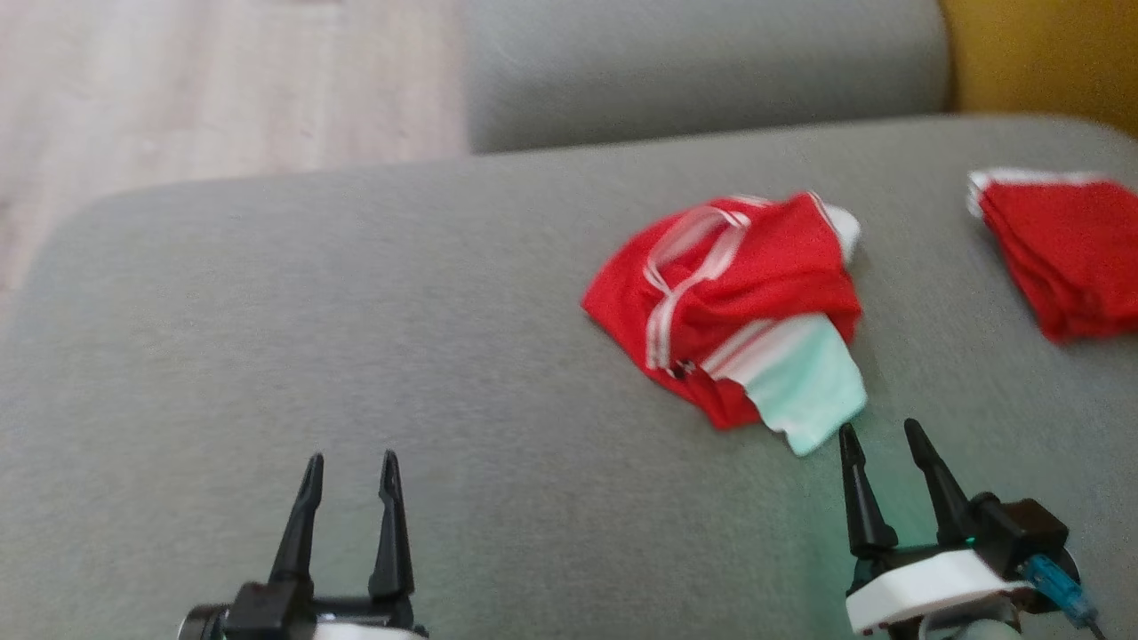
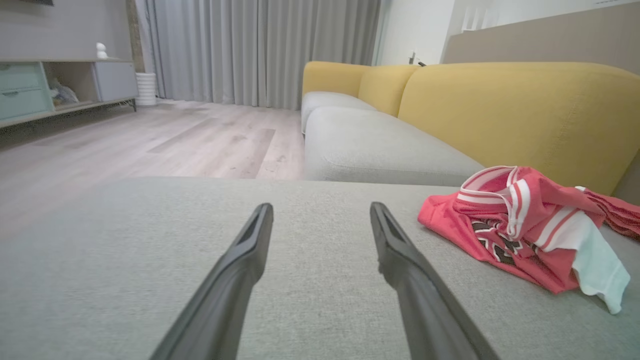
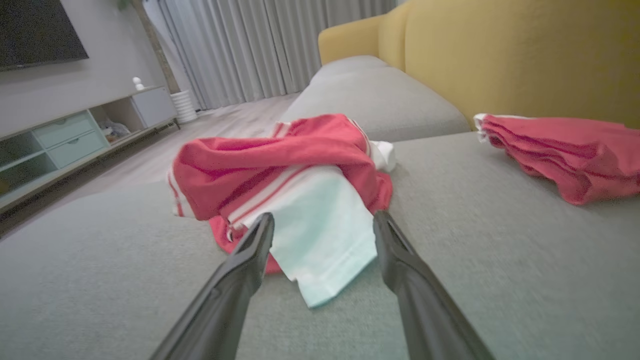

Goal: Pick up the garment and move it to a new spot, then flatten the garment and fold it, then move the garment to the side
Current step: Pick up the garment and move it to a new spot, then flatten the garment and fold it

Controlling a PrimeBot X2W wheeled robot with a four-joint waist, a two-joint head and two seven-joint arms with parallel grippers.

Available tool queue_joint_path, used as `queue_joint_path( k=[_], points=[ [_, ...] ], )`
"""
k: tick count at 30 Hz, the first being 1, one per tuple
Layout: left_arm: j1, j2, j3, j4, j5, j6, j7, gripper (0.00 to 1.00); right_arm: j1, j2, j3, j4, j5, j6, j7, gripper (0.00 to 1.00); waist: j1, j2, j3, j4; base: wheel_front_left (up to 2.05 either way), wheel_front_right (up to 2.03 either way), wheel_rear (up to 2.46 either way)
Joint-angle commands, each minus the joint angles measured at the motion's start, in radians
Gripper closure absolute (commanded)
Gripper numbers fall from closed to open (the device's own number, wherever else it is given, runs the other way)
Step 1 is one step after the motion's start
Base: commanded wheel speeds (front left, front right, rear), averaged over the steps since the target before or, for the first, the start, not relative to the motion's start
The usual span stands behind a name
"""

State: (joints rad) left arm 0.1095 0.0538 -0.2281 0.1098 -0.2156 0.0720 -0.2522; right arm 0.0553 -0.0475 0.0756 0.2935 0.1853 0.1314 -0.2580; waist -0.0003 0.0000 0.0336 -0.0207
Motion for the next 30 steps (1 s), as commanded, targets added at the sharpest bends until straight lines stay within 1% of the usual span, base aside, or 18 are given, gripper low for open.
queue_joint_path(
  k=[1,6,14,23,30],
  points=[
    [-0.014,-0.003,0.037,-0.042,0.019,0.006,-0.009,0.00,-0.029,-0.003,0.019,-0.027,0.007,-0.001,-0.004,0.00,0.0003,0.0000,-0.072,0.077,0.00,0.00,0.00],
    [0.020,-0.003,0.050,-0.050,0.046,0.004,-0.009,0.00,-0.002,-0.003,0.025,-0.020,0.011,-0.001,-0.004,0.00,0.0003,0.0000,-0.086,0.102,0.00,0.00,0.00],
    [0.024,-0.003,0.047,-0.056,0.056,0.003,-0.009,0.00,0.006,-0.003,0.026,-0.016,0.008,-0.001,-0.004,0.00,0.0003,0.0000,-0.086,0.110,0.00,0.00,0.00],
    [0.026,-0.003,0.046,-0.047,0.062,-0.002,-0.009,0.00,0.003,-0.003,0.040,-0.019,0.005,-0.001,-0.004,0.00,0.0003,0.0000,-0.084,0.098,0.00,0.00,0.00],
    [0.027,-0.004,0.034,-0.034,0.060,-0.010,-0.009,0.00,-0.002,-0.003,0.048,-0.019,0.005,-0.001,-0.004,0.00,0.0003,0.0000,-0.084,0.069,0.00,0.00,0.00]
  ],
)
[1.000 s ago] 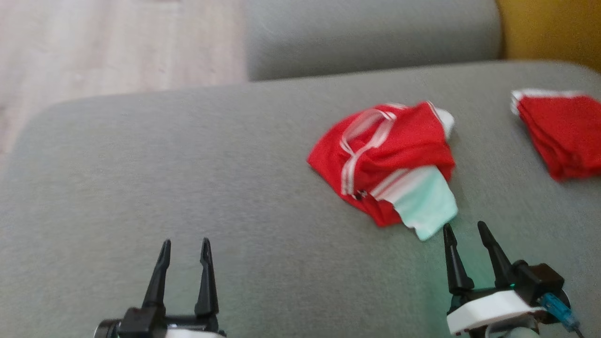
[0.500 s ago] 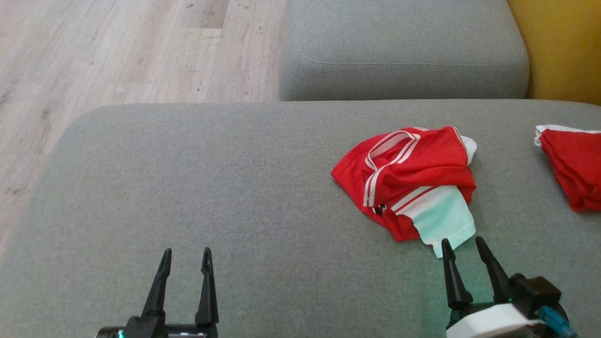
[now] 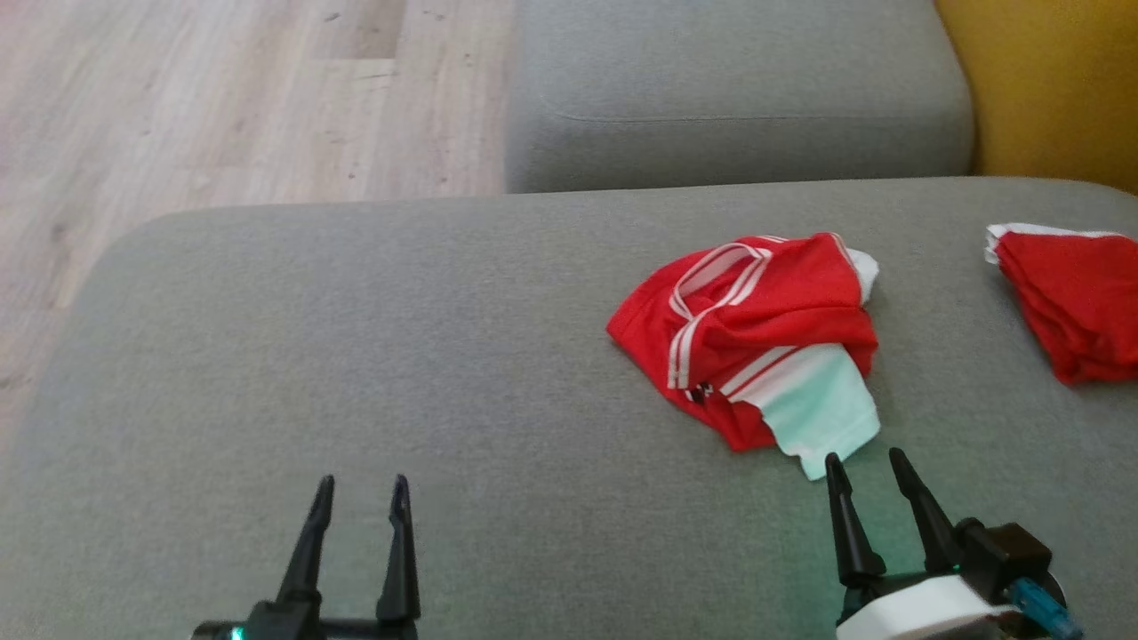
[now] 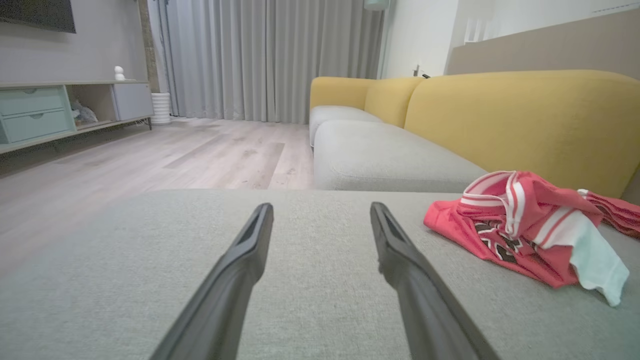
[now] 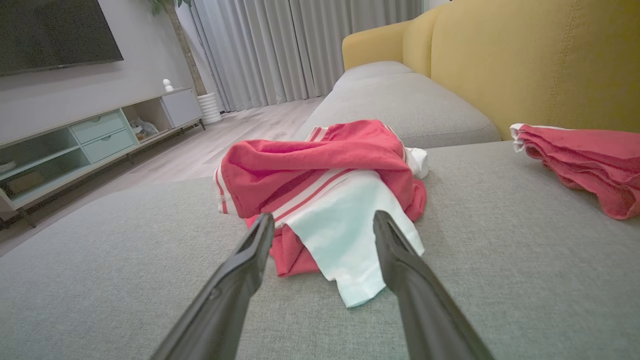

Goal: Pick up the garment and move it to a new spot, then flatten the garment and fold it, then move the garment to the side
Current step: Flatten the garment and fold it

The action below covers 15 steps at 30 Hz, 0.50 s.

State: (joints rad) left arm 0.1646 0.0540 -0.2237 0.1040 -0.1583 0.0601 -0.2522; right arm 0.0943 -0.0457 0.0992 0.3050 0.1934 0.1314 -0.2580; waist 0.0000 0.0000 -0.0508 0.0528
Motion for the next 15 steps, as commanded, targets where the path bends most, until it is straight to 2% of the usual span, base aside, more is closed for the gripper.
queue_joint_path(
  k=[1,9,15],
  points=[
    [-0.031,-0.004,0.023,-0.022,0.004,-0.004,-0.009,0.00,-0.043,-0.005,0.028,-0.031,-0.004,-0.001,-0.004,0.00,0.0000,0.0000,0.003,-0.013,0.00,0.00,0.00],
    [-0.183,-0.004,-0.097,0.121,0.045,-0.100,-0.009,0.00,-0.078,-0.005,0.060,-0.059,-0.007,-0.001,-0.004,0.00,0.0000,0.0000,0.070,-0.142,0.00,0.00,0.00],
    [-0.391,-0.004,-0.168,0.298,0.054,-0.139,-0.010,0.00,-0.126,-0.005,0.084,-0.068,-0.004,-0.001,-0.004,0.00,0.0000,0.0000,0.166,-0.271,0.00,0.00,0.00]
  ],
)
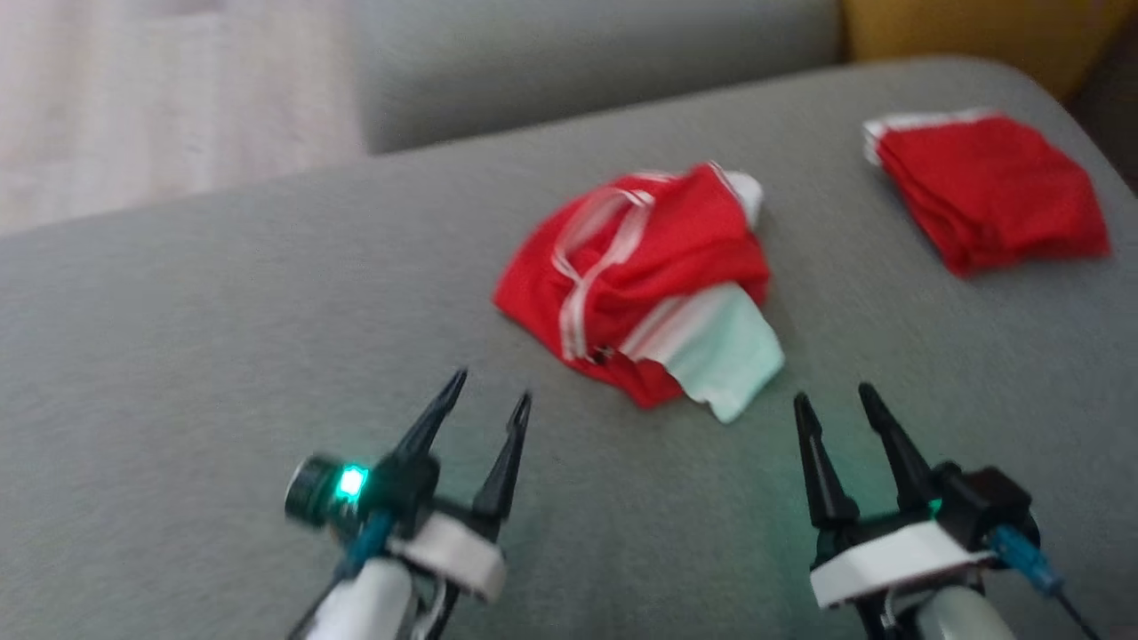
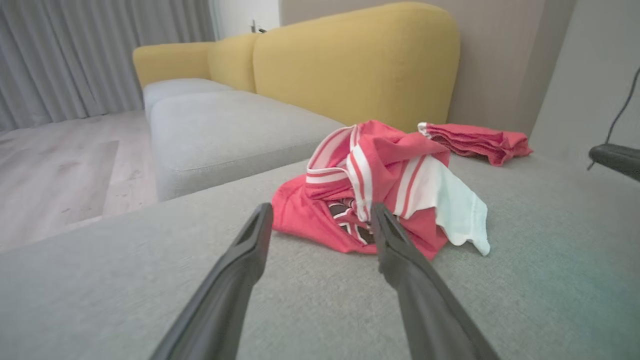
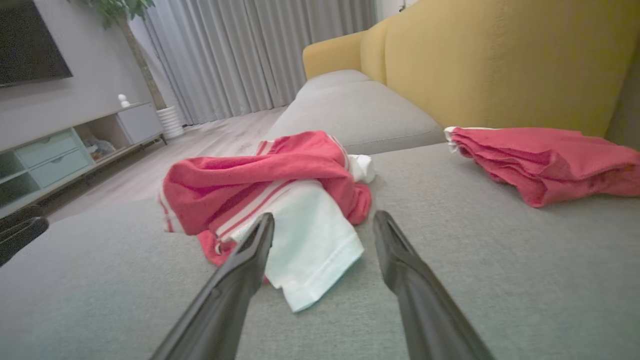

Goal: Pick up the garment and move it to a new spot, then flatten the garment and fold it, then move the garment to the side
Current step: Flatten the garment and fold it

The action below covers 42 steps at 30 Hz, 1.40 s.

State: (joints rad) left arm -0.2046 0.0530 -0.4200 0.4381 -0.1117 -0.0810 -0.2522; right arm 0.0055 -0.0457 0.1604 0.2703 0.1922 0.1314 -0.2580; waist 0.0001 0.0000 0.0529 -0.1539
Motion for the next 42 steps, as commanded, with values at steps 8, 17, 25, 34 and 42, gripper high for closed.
queue_joint_path(
  k=[8,17,25,34,42],
  points=[
    [-0.207,-0.001,0.012,0.162,0.008,-0.025,-0.010,0.00,-0.067,-0.005,0.031,-0.037,0.015,-0.001,-0.004,0.00,-0.0001,0.0000,0.128,-0.184,0.00,0.00,0.00],
    [-0.272,0.019,-0.058,0.108,-0.010,-0.048,-0.010,1.00,-0.073,-0.004,0.034,-0.039,0.039,-0.001,-0.004,0.00,-0.0001,0.0000,0.133,-0.227,0.00,0.00,0.00],
    [-0.580,0.031,-0.272,-0.063,-0.236,-0.049,-0.010,1.00,-0.082,-0.004,0.047,-0.042,0.050,-0.001,-0.004,0.00,-0.0001,0.0000,0.099,-0.227,0.00,0.00,0.00],
    [-1.054,0.075,-0.202,0.021,-0.404,-0.050,-0.002,1.00,-0.085,-0.004,0.056,-0.052,0.065,-0.001,-0.004,0.00,-0.0001,0.0000,0.086,-0.221,0.00,0.00,0.00],
    [-1.026,0.172,-0.121,0.142,-0.498,-0.045,0.064,1.00,-0.061,-0.004,0.034,-0.050,0.067,-0.001,-0.004,0.00,-0.0001,0.0000,0.060,-0.162,0.00,0.00,0.00]
  ],
)
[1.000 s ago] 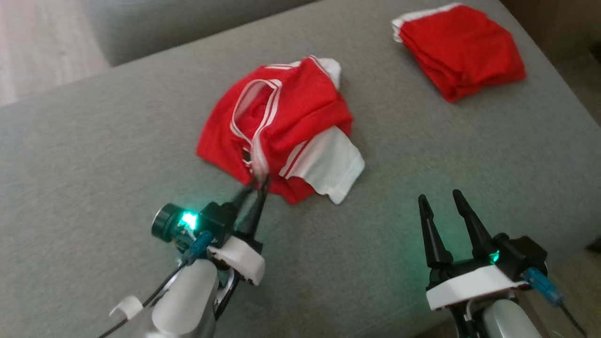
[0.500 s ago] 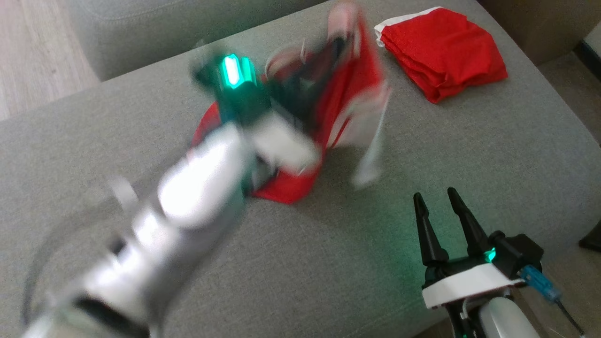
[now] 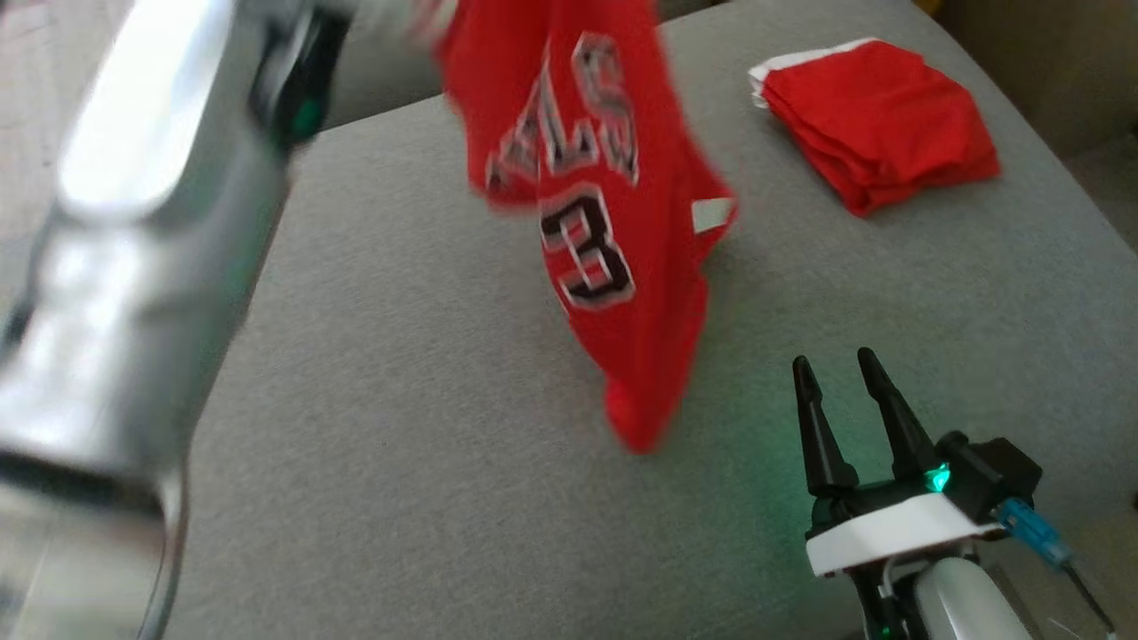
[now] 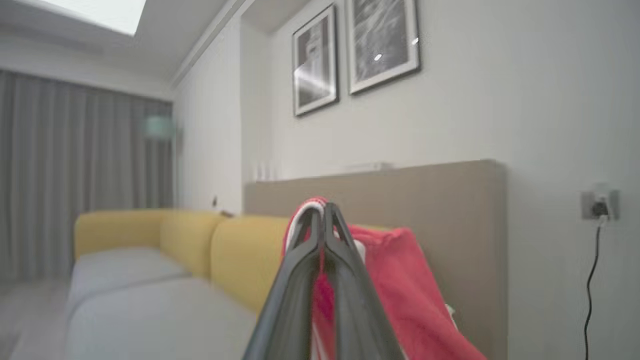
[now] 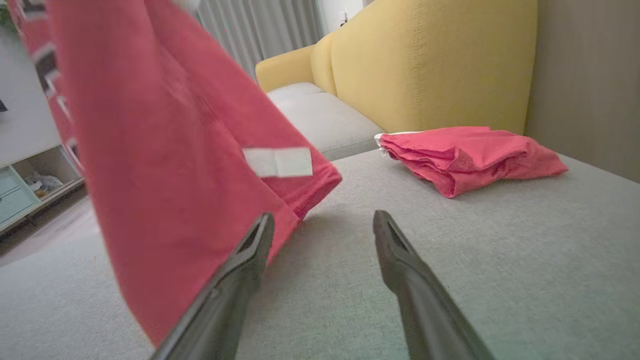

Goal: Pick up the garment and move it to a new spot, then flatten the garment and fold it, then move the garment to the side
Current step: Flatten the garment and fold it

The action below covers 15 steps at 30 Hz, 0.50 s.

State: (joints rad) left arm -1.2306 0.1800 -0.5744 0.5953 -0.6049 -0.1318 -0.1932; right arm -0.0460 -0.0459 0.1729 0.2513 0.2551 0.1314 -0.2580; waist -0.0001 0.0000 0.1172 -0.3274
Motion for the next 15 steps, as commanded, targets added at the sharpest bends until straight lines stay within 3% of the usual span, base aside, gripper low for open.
queue_joint_path(
  k=[1,3,7,10,15],
  points=[
    [0.053,0.064,0.043,-0.013,-0.022,0.008,0.006,1.00,-0.008,-0.004,0.022,-0.030,0.005,-0.001,-0.004,0.00,0.0001,0.0000,-0.006,0.018,0.00,0.00,0.00],
    [0.184,0.104,0.058,-0.024,-0.059,0.010,0.004,1.00,-0.003,-0.004,0.020,-0.028,0.005,-0.001,-0.004,0.00,0.0001,0.0000,-0.007,0.034,0.00,0.00,0.00],
    [0.506,0.162,0.106,-0.086,-0.132,0.060,-0.027,1.00,0.009,-0.004,0.000,-0.027,-0.001,-0.001,-0.004,0.00,0.0001,0.0000,0.008,0.079,0.00,0.00,0.00],
    [0.819,0.172,0.147,-0.187,-0.180,0.123,-0.056,1.00,0.023,-0.004,-0.025,-0.027,-0.017,-0.001,-0.004,0.00,0.0001,0.0000,0.029,0.142,0.00,0.00,0.00],
    [1.075,0.163,0.167,-0.335,-0.190,0.178,-0.065,1.00,0.024,-0.004,-0.050,-0.028,-0.037,-0.001,-0.004,0.00,0.0001,0.0000,0.055,0.223,0.00,0.00,0.00]
  ],
)
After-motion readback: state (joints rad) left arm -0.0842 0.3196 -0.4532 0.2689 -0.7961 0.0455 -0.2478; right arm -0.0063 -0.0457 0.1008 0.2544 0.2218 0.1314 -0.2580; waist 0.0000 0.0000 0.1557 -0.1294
